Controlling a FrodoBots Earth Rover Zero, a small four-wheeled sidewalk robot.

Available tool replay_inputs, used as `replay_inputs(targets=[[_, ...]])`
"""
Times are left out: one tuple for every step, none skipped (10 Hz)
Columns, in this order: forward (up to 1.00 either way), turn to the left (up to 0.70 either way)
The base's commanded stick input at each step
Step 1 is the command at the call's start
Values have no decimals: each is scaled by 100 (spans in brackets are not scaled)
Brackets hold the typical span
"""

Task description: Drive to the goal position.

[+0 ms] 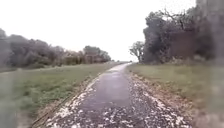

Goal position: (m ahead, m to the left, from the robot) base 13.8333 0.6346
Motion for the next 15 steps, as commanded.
replay_inputs(targets=[[70,0],[70,0],[70,0],[70,-3],[70,-14],[70,-25],[70,-28],[70,-26],[70,0],[70,0],[70,0],[70,0],[70,0],[70,0],[70,0]])
